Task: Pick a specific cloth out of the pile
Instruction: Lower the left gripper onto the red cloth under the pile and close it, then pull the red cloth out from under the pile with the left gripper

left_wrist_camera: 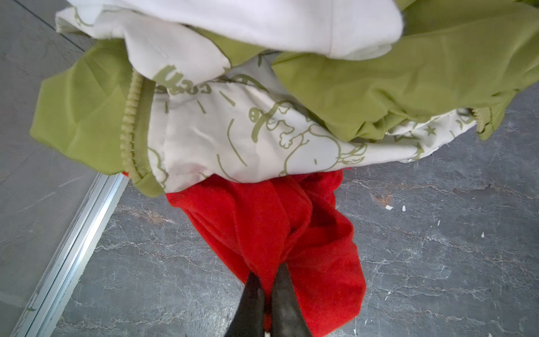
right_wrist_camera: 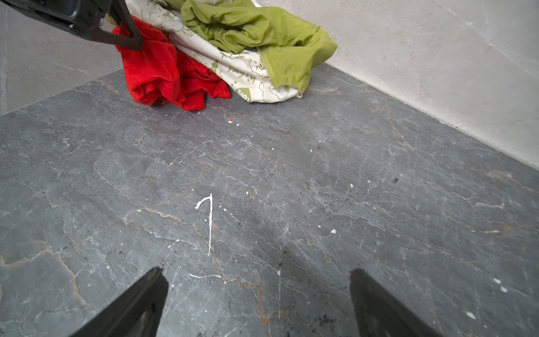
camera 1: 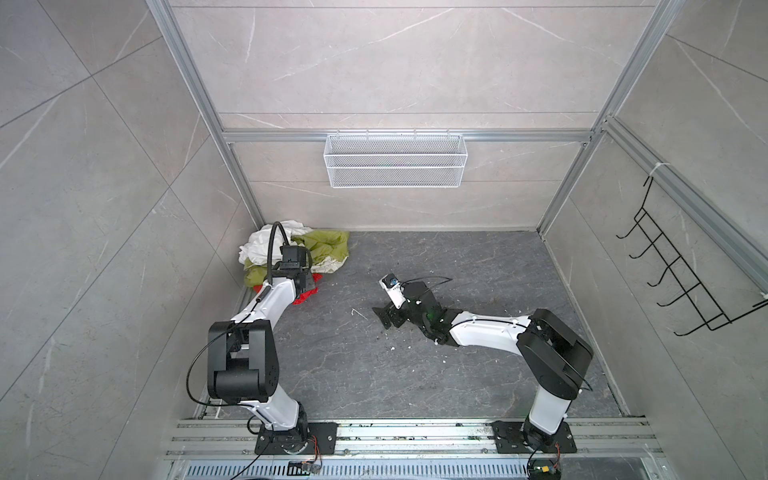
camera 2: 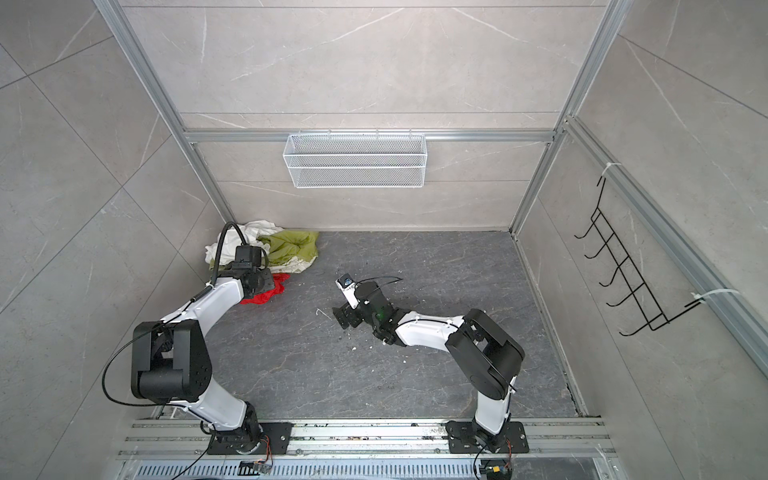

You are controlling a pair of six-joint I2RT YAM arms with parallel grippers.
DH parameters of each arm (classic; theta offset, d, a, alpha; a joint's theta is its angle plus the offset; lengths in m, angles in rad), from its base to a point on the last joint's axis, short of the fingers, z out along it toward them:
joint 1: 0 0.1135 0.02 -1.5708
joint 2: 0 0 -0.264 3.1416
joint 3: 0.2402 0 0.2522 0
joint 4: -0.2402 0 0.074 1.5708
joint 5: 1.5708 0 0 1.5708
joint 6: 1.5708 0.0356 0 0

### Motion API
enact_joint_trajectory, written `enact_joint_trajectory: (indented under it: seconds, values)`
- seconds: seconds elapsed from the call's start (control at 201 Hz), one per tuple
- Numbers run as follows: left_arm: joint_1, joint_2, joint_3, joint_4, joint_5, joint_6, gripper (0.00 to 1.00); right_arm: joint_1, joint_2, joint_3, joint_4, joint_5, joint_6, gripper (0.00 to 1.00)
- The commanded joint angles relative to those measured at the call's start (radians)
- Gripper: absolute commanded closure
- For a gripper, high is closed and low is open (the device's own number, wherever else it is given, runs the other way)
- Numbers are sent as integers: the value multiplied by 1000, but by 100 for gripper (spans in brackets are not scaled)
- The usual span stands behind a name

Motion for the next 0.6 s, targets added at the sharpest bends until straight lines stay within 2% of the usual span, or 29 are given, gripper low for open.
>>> enact_joint_trajectory:
  seconds: [0.0,0.593]
  values:
    - [-5,-56,3,18,-9,-22,100,9,-36,-13,-1,15,20,0]
    - [-6,-150,13,-31,-34,9,100,14,-47,3,-6,13,17,0]
